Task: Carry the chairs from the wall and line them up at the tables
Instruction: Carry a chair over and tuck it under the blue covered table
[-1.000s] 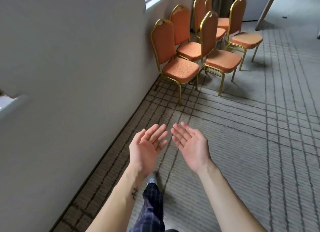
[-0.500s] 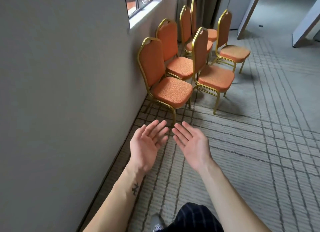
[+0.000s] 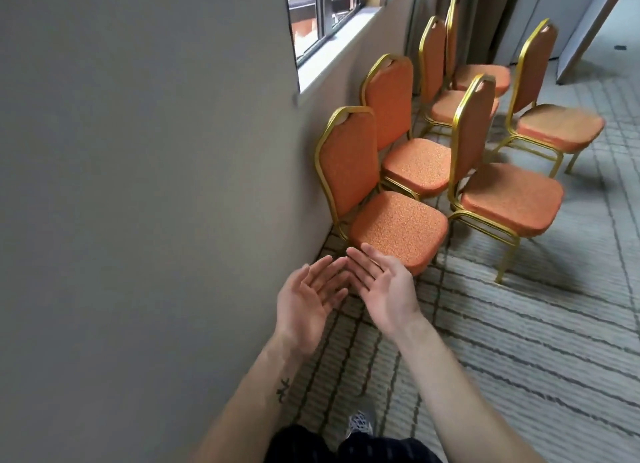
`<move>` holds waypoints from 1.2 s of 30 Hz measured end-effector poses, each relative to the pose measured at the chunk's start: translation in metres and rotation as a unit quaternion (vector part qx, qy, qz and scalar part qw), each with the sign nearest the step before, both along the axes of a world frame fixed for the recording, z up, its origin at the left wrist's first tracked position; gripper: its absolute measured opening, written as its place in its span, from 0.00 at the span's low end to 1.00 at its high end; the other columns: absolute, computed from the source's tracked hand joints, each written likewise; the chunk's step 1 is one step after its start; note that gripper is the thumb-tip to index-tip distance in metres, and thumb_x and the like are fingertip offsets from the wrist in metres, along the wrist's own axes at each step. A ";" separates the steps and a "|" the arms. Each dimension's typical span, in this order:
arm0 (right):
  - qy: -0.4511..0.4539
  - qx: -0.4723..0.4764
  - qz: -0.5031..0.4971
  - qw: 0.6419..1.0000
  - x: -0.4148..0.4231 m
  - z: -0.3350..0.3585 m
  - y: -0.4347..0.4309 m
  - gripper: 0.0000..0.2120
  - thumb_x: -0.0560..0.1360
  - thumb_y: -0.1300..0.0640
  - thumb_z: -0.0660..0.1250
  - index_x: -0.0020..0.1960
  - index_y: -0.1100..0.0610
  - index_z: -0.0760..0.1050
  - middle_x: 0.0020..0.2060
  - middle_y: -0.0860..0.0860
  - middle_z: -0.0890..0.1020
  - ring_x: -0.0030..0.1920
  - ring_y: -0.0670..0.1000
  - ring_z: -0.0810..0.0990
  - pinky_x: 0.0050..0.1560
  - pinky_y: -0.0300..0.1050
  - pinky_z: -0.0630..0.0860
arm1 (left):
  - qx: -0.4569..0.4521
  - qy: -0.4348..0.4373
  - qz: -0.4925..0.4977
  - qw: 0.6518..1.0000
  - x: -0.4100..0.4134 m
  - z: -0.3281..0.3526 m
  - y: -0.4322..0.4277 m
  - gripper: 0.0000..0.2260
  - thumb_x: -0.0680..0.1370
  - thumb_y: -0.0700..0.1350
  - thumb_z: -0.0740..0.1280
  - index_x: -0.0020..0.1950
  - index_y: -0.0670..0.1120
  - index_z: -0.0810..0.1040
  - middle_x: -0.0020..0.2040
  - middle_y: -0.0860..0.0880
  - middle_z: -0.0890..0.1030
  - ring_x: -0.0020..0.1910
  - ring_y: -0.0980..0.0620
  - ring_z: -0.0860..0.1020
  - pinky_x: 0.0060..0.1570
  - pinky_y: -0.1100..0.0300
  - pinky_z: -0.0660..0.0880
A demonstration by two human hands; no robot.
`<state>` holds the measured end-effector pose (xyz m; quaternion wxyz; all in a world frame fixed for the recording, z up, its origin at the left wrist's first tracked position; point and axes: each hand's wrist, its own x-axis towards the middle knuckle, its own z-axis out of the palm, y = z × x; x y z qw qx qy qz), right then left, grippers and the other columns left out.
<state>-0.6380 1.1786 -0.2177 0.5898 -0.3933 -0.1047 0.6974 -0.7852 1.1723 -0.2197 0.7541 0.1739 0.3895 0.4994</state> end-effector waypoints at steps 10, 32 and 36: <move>0.005 -0.017 -0.013 1.000 0.009 -0.006 0.182 0.20 0.84 0.55 0.56 0.71 0.63 0.71 0.60 0.60 0.84 0.61 0.58 0.83 0.65 0.52 0.76 | -0.026 -0.020 0.007 0.999 -0.001 -0.009 0.192 0.20 0.84 0.51 0.54 0.67 0.41 0.76 0.65 0.39 0.81 0.65 0.41 0.79 0.68 0.45 0.71; -0.086 -0.027 -0.051 0.995 0.029 -0.014 0.543 0.17 0.84 0.53 0.58 0.69 0.59 0.74 0.59 0.56 0.85 0.62 0.54 0.83 0.67 0.52 0.75 | 0.001 0.003 -0.068 0.998 0.032 -0.019 0.575 0.21 0.85 0.51 0.53 0.72 0.42 0.72 0.65 0.40 0.81 0.67 0.42 0.79 0.72 0.42 0.69; -0.103 -0.034 -0.019 0.994 0.043 -0.032 0.612 0.17 0.85 0.54 0.57 0.68 0.58 0.75 0.59 0.55 0.85 0.62 0.53 0.83 0.66 0.51 0.76 | -0.007 0.039 -0.043 0.998 0.052 -0.034 0.637 0.21 0.85 0.50 0.52 0.71 0.42 0.74 0.65 0.42 0.82 0.68 0.45 0.78 0.73 0.43 0.67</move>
